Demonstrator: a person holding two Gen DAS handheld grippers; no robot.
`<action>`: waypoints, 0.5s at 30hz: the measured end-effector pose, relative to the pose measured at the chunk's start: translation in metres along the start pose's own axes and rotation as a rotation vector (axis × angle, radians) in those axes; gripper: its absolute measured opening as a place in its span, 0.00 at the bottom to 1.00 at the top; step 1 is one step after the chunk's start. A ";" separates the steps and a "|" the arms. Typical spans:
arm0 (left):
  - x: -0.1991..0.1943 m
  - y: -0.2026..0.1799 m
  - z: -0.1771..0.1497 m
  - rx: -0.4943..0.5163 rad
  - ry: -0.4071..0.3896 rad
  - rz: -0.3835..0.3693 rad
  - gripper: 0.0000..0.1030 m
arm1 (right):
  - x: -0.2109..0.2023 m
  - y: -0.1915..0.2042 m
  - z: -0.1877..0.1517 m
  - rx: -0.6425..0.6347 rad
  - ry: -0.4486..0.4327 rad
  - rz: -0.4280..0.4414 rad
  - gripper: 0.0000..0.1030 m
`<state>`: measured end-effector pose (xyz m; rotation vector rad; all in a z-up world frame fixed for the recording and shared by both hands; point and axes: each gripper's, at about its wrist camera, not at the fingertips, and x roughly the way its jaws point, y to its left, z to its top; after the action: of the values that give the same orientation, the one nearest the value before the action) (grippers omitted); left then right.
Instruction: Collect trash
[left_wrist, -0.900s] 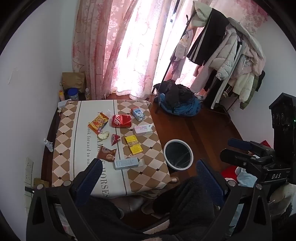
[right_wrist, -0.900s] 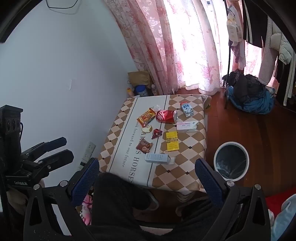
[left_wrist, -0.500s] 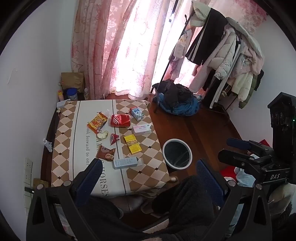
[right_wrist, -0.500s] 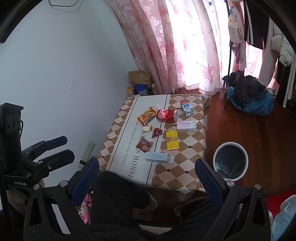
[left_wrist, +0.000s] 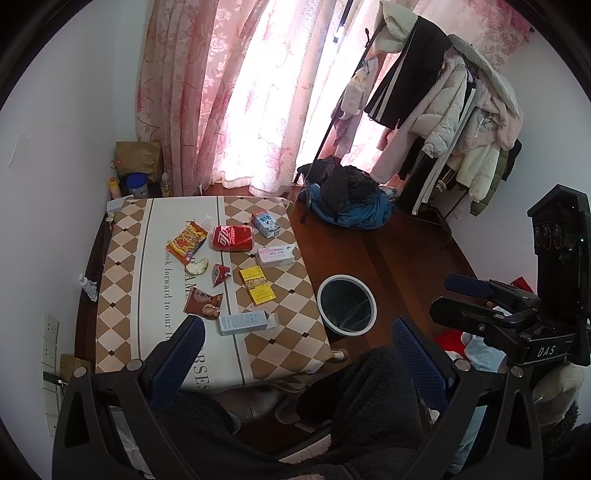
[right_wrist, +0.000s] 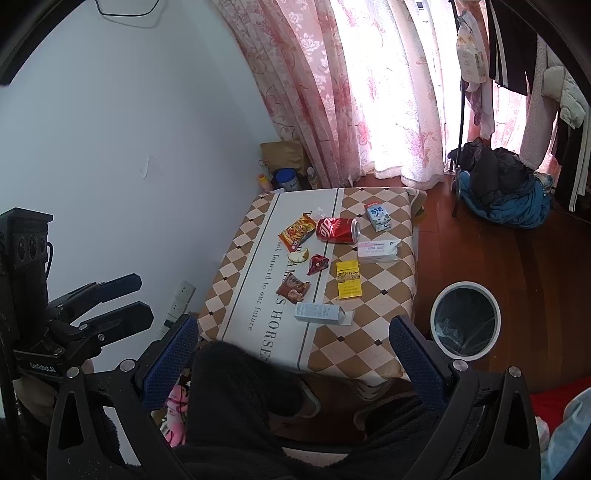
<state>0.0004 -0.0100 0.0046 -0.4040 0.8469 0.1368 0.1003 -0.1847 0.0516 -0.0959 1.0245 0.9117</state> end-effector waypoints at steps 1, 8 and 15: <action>0.000 0.000 0.000 -0.001 0.000 0.000 1.00 | 0.000 0.000 0.000 -0.001 0.001 0.002 1.00; 0.000 0.001 0.002 -0.002 -0.001 -0.001 1.00 | 0.003 0.001 -0.001 -0.001 -0.002 0.010 1.00; -0.001 0.001 0.003 -0.005 -0.001 -0.001 1.00 | 0.008 0.001 -0.003 -0.004 0.000 0.024 1.00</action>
<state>0.0018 -0.0076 0.0068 -0.4095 0.8456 0.1381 0.0994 -0.1807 0.0443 -0.0871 1.0257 0.9353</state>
